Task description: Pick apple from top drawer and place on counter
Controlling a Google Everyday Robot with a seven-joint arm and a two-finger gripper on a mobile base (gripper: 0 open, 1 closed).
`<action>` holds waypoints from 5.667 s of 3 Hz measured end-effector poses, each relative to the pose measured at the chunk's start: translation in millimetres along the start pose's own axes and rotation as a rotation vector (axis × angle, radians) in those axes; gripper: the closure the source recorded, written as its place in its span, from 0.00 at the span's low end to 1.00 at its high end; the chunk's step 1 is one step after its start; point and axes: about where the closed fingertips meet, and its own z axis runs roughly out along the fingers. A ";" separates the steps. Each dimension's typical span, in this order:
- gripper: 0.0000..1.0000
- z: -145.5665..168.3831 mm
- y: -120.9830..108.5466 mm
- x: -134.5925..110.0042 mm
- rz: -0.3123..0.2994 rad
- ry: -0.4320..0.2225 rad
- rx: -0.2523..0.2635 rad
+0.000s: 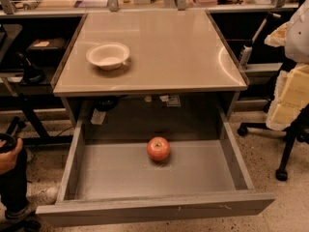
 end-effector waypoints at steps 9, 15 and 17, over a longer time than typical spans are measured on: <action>0.00 282.8 53.6 -132.7 0.184 -0.282 -0.185; 0.00 397.1 41.1 -134.4 0.367 -0.312 -0.216; 0.42 411.4 47.6 -128.1 0.395 -0.307 -0.245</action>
Offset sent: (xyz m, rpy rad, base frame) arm 0.0203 0.0328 -0.0650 -0.0123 0.0507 -0.0834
